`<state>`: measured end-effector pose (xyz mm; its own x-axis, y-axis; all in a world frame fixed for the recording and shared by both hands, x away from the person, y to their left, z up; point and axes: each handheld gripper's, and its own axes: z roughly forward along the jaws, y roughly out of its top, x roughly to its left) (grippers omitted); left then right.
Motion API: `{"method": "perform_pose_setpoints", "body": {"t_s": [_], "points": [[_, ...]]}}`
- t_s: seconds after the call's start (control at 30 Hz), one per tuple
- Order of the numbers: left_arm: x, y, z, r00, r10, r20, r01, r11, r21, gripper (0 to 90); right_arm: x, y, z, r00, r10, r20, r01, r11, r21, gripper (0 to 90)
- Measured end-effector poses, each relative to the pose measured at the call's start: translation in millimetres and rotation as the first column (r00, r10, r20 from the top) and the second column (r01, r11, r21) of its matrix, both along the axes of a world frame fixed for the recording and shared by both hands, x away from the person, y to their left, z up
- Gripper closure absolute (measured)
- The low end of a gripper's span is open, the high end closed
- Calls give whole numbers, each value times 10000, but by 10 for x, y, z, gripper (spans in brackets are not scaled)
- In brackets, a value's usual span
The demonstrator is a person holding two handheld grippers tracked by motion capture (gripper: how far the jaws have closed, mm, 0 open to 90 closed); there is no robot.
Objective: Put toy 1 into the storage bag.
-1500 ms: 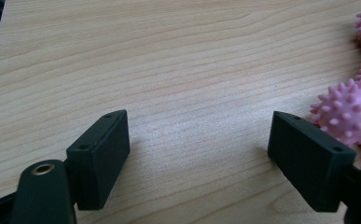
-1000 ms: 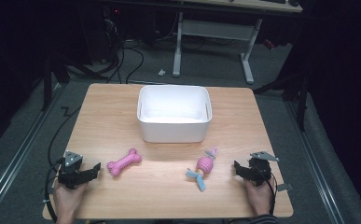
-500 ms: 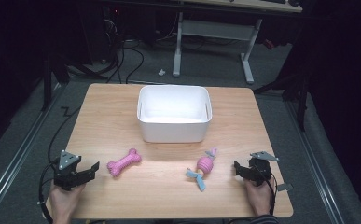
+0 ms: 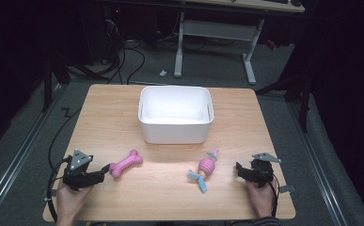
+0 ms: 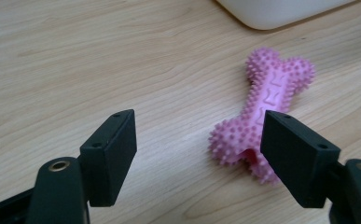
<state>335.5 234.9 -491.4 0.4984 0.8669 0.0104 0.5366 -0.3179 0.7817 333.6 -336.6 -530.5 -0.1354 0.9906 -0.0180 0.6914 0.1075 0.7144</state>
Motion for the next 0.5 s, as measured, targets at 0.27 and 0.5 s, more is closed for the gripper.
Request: {"method": "perform_pose_setpoints", "body": {"t_s": [0.27,0.5], "points": [[106,-195,122,9960,-881,-173,887,9954,364,283,0,0,0,10000,8,-1,-8,10000,2,218],[235,-384,180,9865,-1514,-618,1567,9833,921,300,0,0,0,10000,29,2,-29,10000,5,217]]}}
